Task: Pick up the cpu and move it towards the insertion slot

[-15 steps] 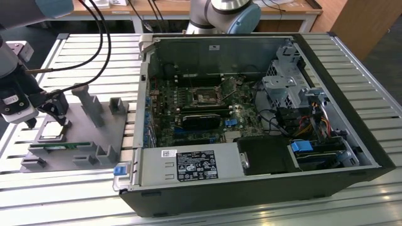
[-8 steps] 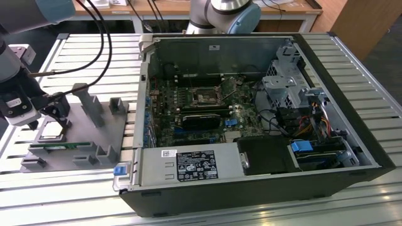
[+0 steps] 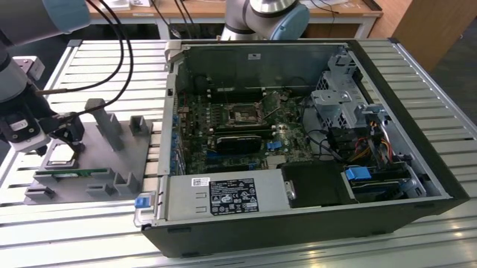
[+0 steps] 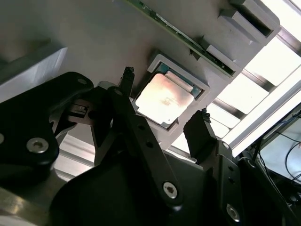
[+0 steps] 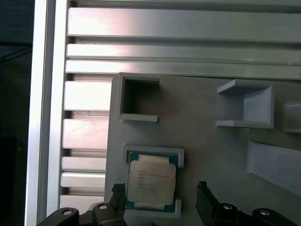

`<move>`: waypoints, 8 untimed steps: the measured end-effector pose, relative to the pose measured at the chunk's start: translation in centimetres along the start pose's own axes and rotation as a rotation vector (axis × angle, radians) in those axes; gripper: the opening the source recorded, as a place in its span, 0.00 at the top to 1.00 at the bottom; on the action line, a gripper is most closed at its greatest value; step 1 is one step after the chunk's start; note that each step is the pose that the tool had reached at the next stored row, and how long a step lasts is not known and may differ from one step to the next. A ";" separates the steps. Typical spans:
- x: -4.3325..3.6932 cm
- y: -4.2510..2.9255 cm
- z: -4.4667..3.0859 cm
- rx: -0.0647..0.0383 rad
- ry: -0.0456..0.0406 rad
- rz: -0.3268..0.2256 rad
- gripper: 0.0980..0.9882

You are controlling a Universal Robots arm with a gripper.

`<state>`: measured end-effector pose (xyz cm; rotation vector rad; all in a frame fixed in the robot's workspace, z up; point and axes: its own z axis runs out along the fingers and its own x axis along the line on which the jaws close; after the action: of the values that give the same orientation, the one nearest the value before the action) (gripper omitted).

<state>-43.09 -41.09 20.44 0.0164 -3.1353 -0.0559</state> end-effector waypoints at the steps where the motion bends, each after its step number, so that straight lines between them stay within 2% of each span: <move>1: 0.05 0.00 0.03 0.000 0.0000 0.001 0.32; 8: 0.14 -0.01 0.64 0.000 0.0000 0.002 0.32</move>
<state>-43.23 -41.08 19.81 0.0140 -3.1353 -0.0565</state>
